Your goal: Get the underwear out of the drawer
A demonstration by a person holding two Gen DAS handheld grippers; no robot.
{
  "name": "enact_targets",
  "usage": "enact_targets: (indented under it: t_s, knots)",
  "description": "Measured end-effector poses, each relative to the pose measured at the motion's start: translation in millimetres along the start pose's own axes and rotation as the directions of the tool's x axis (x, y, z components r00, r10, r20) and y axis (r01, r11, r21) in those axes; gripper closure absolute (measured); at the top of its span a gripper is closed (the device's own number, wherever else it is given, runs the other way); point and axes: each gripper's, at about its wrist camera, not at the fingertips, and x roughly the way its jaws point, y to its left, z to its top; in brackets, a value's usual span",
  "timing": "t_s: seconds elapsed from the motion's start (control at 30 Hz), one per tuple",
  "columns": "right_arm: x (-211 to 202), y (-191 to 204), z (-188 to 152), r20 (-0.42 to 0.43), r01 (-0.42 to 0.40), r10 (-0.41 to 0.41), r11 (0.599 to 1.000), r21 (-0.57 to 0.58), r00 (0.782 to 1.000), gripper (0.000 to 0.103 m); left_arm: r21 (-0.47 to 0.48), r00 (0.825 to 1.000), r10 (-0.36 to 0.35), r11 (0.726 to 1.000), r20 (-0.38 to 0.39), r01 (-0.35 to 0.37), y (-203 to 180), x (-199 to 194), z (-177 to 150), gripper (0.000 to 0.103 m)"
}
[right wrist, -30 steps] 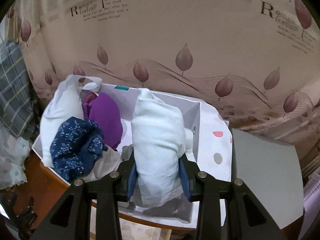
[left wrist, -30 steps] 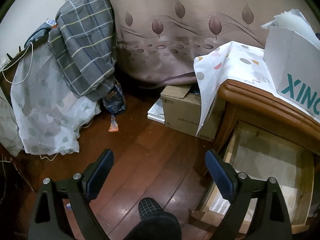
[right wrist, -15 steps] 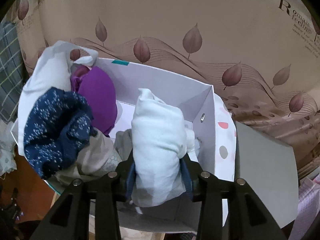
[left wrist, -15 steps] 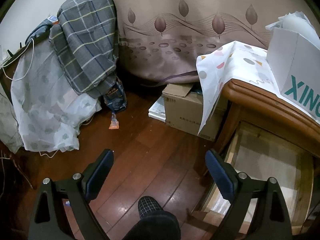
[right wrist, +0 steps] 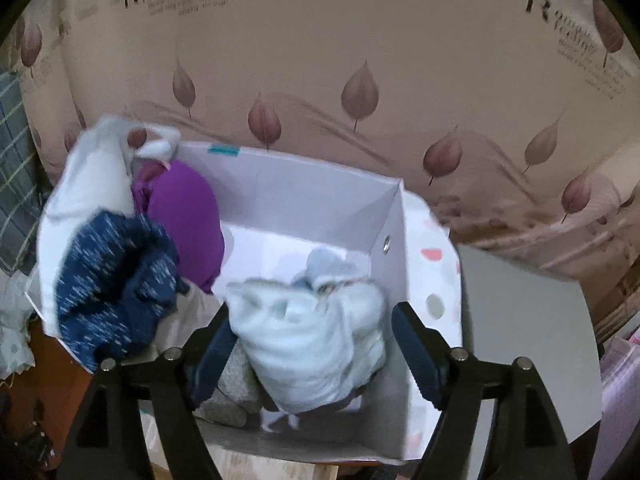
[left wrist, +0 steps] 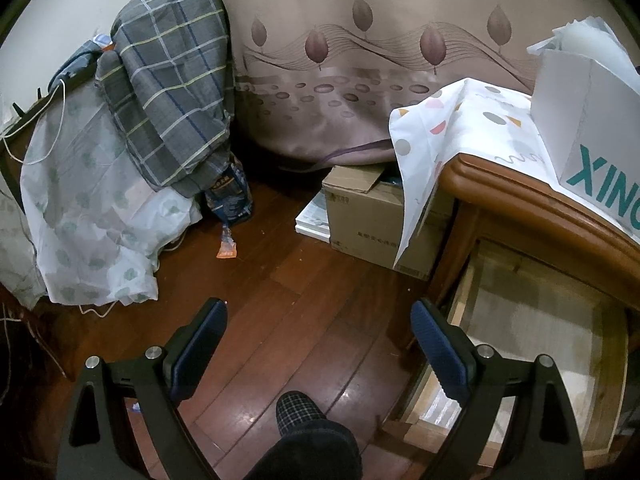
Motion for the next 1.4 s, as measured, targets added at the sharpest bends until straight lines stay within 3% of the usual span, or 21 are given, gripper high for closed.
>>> enact_targets:
  t_s: [0.27,0.4,0.53,0.67,0.83,1.1,1.4]
  knots:
    - [-78,-14,-8,0.136,-0.061,0.057,0.998,0.029,0.989,0.022,0.013,1.000,-0.009,1.000,0.001,0.009,-3,-1,-2,0.011]
    - [-123,-14,-52,0.208,-0.102,0.092,0.994,0.038,0.974,0.020,0.018,1.000,-0.025,1.000,-0.011,0.025,-4,-3,-2,0.009]
    - [-138,-7,-114,0.213,-0.077,0.067,0.996,0.041,0.975,0.020,0.034,0.999,-0.050,0.998,-0.010,0.051,-9,-4,-4,0.008]
    - [-122,7,-172,0.145,-0.050,0.041,0.997,0.056,0.989,0.020,0.063,0.996,-0.093,0.994,-0.011,0.093,-20,-13,-7,0.008]
    - [-85,24,-226,-0.007,-0.138,0.140,0.983,0.117,0.990,0.020,0.066,0.986,-0.149,0.986,-0.073,0.154,-31,-26,-23,0.008]
    - [-68,47,-262,-0.072,-0.135,0.140,0.989,0.063,0.988,0.020,0.105,0.977,-0.179,0.976,-0.115,0.191,-53,-61,-48,0.008]
    - [-59,45,-276,-0.107,-0.106,0.115,0.991,0.084,0.988,0.020,0.169,0.972,-0.194,0.962,-0.136,0.216,-71,-87,-63,0.008]
